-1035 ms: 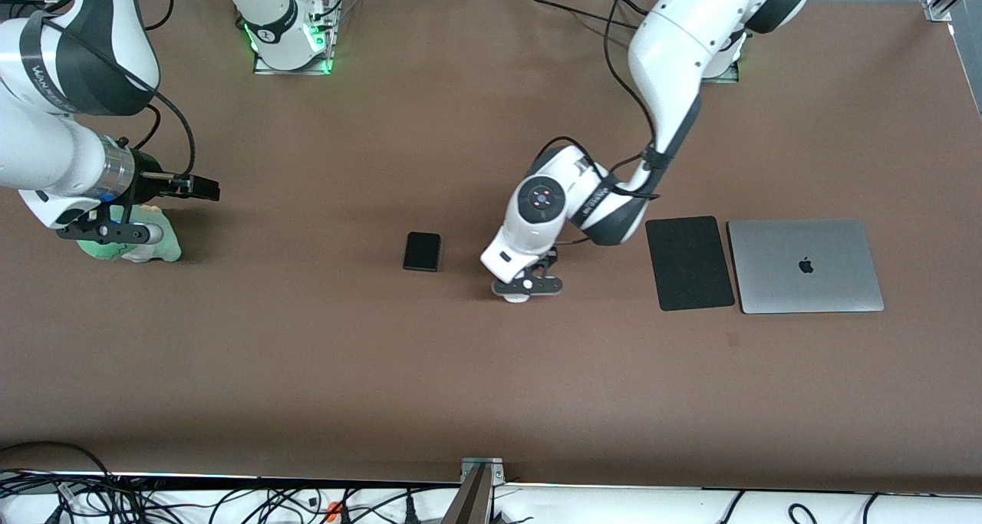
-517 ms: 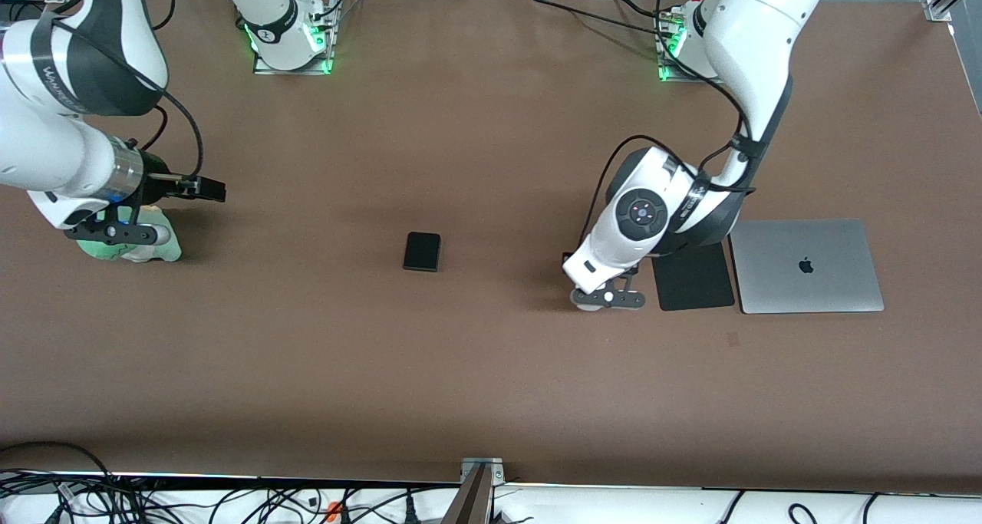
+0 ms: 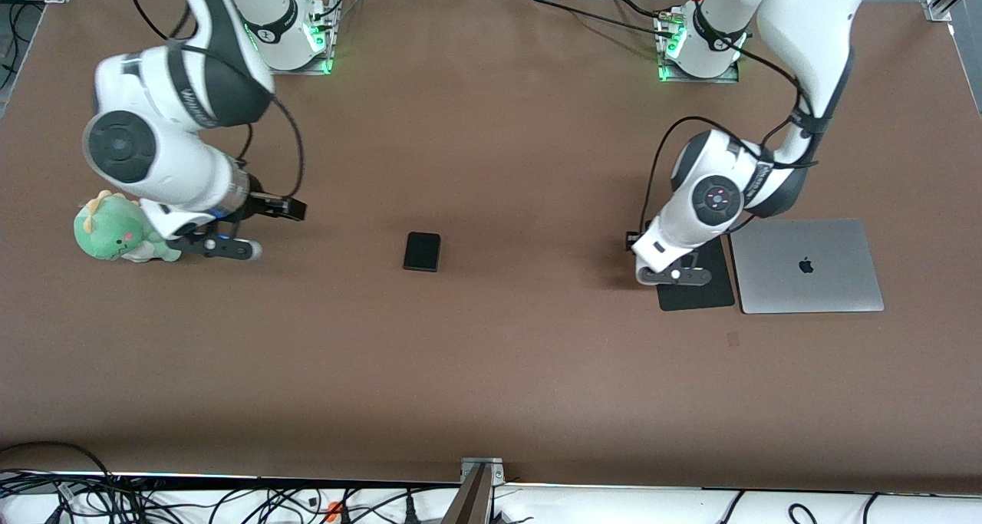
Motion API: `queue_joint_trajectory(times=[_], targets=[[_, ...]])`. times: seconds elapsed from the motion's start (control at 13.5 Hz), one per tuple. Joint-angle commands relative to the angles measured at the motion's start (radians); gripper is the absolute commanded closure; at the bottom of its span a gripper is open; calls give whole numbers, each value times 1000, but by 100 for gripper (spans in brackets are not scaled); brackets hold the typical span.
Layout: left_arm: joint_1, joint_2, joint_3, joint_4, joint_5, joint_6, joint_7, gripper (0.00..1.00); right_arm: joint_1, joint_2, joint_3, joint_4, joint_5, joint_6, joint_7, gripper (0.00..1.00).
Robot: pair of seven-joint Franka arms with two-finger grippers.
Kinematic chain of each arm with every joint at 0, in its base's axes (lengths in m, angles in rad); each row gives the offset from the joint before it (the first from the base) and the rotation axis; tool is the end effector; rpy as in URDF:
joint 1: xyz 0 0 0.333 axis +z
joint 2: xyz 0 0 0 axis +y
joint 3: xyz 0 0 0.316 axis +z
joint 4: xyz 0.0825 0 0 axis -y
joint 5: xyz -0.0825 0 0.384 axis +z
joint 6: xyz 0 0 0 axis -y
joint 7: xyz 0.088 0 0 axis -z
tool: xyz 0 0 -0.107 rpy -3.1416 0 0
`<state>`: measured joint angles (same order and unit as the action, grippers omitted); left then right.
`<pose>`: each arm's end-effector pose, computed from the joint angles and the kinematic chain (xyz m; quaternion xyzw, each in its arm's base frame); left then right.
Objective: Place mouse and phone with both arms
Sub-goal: 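Carry the mouse onto the black pad while the right gripper reaches the phone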
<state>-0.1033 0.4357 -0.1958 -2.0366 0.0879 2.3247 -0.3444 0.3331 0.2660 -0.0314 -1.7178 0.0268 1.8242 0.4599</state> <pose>0.5583 -0.1693 0.2205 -0.9976 0.0036 0.0687 0.0105 0.5884 0.1869 0.4181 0.9933 -0.0829 -0.0771 0.0217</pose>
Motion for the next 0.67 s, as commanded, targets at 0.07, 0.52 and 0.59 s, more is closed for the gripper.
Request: queue_joint_trajectory(times=[0.07,0.52,0.59], targets=[[63,-72,-11,-111,15,21,-2,63,99,82,-7,15,45,140,100,0],[149,-11,-4,-93,29,85,13,57,242,226,-7,12,48,375,100,0],[152,6,-1,-71,53,93,13,57,250,249,-7,9,47,398,97,0]])
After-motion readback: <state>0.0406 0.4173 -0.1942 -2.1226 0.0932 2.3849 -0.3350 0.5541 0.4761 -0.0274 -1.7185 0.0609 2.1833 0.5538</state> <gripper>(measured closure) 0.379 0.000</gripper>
